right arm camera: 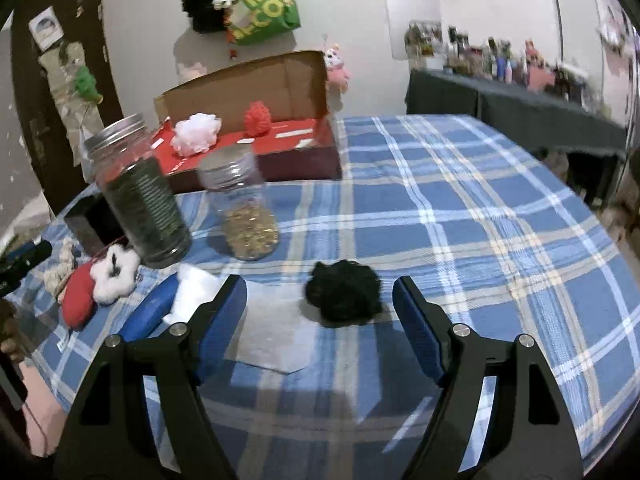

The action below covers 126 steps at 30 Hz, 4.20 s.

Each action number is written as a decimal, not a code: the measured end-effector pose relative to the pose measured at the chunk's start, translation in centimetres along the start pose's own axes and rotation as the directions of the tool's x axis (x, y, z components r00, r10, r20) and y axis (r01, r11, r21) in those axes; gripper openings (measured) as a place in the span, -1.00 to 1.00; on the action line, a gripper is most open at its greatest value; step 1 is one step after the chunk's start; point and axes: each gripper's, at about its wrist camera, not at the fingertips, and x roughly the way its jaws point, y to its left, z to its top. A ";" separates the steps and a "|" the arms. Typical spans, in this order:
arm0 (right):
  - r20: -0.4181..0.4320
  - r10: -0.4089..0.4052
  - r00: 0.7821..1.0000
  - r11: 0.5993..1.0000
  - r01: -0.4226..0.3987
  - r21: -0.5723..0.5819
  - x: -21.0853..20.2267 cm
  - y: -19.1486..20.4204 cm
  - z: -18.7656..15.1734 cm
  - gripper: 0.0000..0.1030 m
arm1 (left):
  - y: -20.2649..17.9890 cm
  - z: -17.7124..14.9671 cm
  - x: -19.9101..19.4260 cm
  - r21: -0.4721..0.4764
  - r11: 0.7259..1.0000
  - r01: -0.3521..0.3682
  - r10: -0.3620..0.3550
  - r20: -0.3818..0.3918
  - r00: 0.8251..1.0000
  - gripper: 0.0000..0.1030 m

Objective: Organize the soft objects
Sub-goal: 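Grasp the black scrunchie with the right tool while the left tool grasps the cream crocheted scrunchie, then carry the black and crocheted scrunchies over the cardboard box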

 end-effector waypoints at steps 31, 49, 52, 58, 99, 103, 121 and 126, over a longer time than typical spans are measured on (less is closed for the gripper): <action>0.067 0.028 0.997 0.992 -0.020 -0.127 -1.9 2.4 2.3 -0.36 | -0.9 1.2 0.1 0.043 0.977 0.208 -0.203 -0.092 0.975 -0.44; -0.023 0.271 0.962 0.949 -0.271 -0.163 -0.2 8.2 0.3 -0.36 | -7.4 -0.2 -0.2 0.079 0.902 0.423 -0.407 -0.163 0.899 -0.44; -0.026 0.281 0.959 0.945 -0.282 -0.167 0.0 8.6 0.3 -0.36 | -8.3 -0.4 -0.1 0.089 0.891 0.446 -0.428 -0.170 0.888 -0.44; -0.032 0.279 0.960 0.945 -0.280 -0.166 0.2 8.6 0.3 -0.36 | -9.0 -0.4 0.4 0.083 0.881 0.466 -0.446 -0.182 0.876 -0.44; -0.148 0.177 0.973 0.981 -0.186 -0.049 6.1 -1.8 8.8 -0.33 | 5.1 4.7 7.5 0.091 0.947 0.308 -0.278 -0.248 0.928 -0.44; -0.172 0.219 0.960 0.973 -0.229 -0.036 7.3 -1.9 10.1 -0.33 | 5.2 5.8 8.6 0.120 0.932 0.342 -0.305 -0.247 0.920 -0.44; -0.298 0.383 0.874 0.918 -0.397 0.015 10.5 -0.9 13.6 -0.33 | 4.7 9.4 10.8 0.174 0.867 0.468 -0.412 -0.279 0.867 -0.44; -0.323 0.408 0.854 0.903 -0.429 0.007 10.8 -0.2 14.6 -0.33 | 3.9 10.3 11.0 0.184 0.846 0.500 -0.440 -0.287 0.851 -0.44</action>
